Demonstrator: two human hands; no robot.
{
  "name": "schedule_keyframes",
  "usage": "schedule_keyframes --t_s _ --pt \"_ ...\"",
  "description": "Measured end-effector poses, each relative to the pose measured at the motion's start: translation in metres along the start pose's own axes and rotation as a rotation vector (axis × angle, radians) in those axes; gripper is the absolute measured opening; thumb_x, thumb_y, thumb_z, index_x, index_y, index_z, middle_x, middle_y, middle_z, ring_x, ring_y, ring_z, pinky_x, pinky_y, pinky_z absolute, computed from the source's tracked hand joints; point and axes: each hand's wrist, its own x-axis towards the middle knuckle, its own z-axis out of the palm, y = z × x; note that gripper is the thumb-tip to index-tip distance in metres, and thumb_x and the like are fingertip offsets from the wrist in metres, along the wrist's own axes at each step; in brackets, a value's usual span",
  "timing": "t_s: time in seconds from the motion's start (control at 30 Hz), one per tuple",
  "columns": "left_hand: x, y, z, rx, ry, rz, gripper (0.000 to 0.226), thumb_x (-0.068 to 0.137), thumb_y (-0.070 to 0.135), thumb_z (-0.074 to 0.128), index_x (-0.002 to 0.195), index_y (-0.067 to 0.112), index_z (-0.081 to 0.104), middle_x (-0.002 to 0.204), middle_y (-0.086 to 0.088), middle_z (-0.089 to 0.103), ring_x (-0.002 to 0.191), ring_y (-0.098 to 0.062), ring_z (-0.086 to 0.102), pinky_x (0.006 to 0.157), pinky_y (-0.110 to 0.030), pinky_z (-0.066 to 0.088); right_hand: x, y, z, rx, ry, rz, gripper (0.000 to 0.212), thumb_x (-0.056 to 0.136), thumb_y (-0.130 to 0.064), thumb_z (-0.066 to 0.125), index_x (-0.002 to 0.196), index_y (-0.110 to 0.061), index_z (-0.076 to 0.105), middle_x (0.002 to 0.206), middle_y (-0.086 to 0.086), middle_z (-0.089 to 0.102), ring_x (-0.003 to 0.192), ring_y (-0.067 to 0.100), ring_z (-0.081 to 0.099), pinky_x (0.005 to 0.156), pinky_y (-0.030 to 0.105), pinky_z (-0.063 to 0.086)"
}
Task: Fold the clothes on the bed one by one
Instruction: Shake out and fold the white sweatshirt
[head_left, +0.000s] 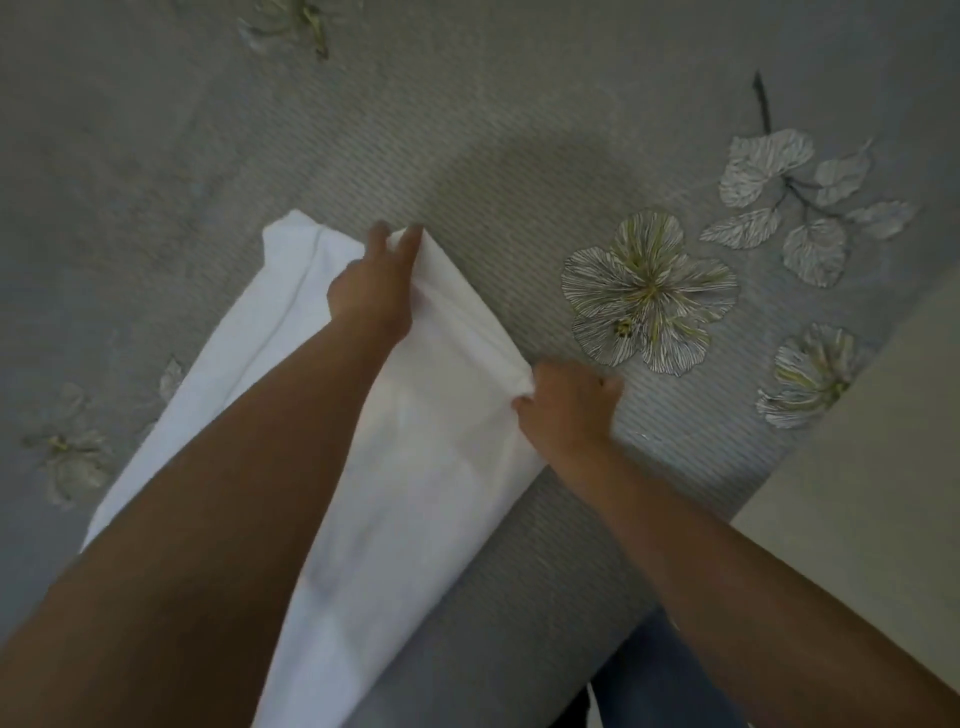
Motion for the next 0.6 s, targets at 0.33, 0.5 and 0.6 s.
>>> schedule_keyframes --t_s 0.33,0.5,0.6 --pt "0.021 0.017 -0.029 -0.220 0.209 0.020 0.036 0.089 0.004 0.046 0.124 0.000 0.052 0.124 -0.023 0.054 0.118 -0.033 0.048 0.097 -0.037 0.036 0.016 0.046 -0.047 -0.125 0.200 -0.184 0.019 0.083 -0.008 0.053 0.102 -0.011 0.053 0.104 0.007 0.058 0.099 0.026 0.050 0.079 0.034 0.020" --pt "-0.012 0.023 -0.066 -0.388 0.575 0.220 0.033 0.087 -0.001 0.049 0.120 -0.002 0.055 0.114 -0.026 0.054 0.108 -0.036 0.050 0.085 -0.027 0.031 0.030 0.049 -0.118 -0.145 0.590 -0.252 0.022 0.073 0.005 0.048 0.093 -0.001 0.058 0.093 0.016 0.060 0.085 0.031 0.055 0.072 0.033 0.017" --pt "-0.049 -0.012 -0.076 -0.469 0.605 0.253 0.034 0.082 -0.003 0.058 0.115 -0.006 0.058 0.108 -0.029 0.058 0.104 -0.037 0.053 0.077 -0.023 0.031 0.003 0.018 -0.139 -0.147 0.694 -0.388 0.022 0.056 0.006 0.055 0.076 0.001 0.063 0.073 0.016 0.061 0.065 0.031 0.059 0.067 0.034 0.019"
